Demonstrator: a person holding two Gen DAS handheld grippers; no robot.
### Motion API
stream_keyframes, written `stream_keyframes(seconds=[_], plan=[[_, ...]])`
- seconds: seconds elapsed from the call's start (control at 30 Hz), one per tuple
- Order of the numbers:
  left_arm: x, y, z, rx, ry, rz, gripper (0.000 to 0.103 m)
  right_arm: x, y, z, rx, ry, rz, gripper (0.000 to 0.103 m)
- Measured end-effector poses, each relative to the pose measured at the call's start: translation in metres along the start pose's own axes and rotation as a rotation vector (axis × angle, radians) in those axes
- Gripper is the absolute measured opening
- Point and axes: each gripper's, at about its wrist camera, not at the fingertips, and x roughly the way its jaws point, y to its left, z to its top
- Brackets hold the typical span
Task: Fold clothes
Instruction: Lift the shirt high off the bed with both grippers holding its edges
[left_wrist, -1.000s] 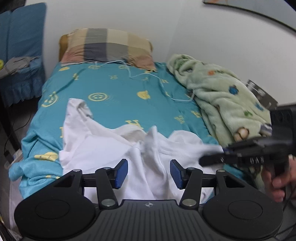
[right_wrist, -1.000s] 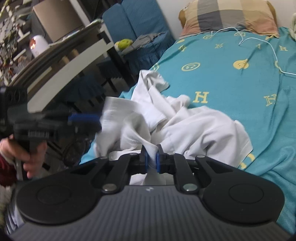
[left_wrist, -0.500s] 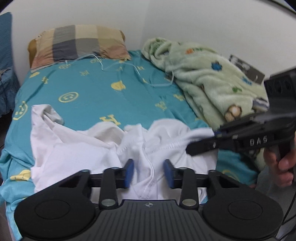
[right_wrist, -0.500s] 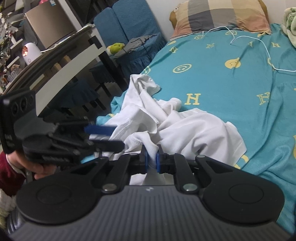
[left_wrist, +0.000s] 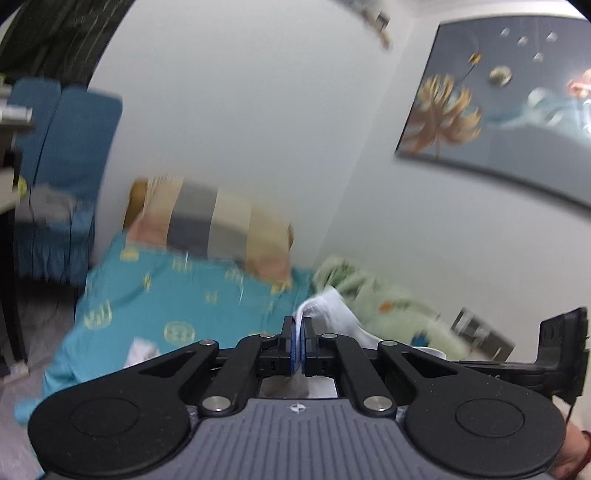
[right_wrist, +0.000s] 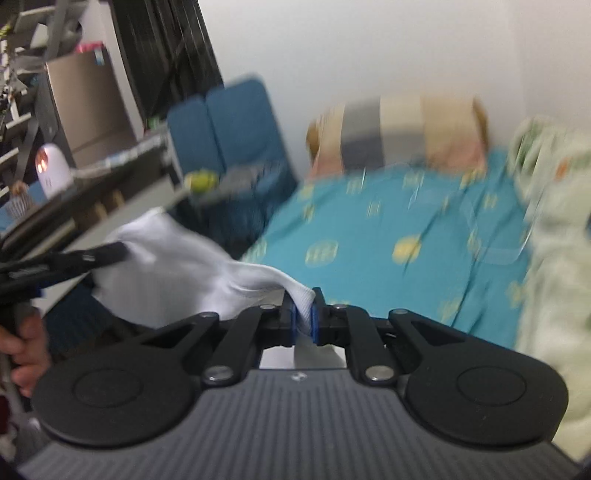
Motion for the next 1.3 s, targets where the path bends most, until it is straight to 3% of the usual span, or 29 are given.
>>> stream_keyframes(seconds=[0.27,0.37,0.53,0.63,0.77,0.9,1.13,1.3], plan=[[-0.107,-0.114,0.128,0.173,-0.253,-0.07,0.002,-0.15,0.071,0.111,-0.193,-0.326,-0.079,0.01],[-0.148,-0.158,0.163,0.251,-0.321,-0.052,0.002,-0.207,0.097,0.14,-0.231,-0.422,-0.087,0.01],[-0.215,-0.228,0.187,0.339,-0.404,-0.038,0.002,-0.294,0.144,0.171,-0.324,-0.559,-0.128,0.01],[-0.249,-0.26,0.19,0.364,-0.443,-0.04,0.002,-0.328,0.159,0.177,-0.359,-0.594,-0.147,0.01],[-0.258,-0.271,0.189,0.336,-0.428,-0.041,0.003,-0.279,0.139,0.172,-0.323,-0.519,-0.155,0.01],[-0.216,-0.239,0.178,0.273,-0.34,0.007,0.003,-0.23,0.118,0.167,-0.287,-0.443,-0.163,0.01],[-0.068,-0.153,0.15,0.197,-0.197,0.13,0.003,-0.142,0.081,0.159,-0.222,-0.31,-0.177,0.01],[0.069,-0.076,0.142,0.144,-0.121,0.219,0.003,0.001,0.02,0.172,-0.148,-0.187,-0.202,0.011]])
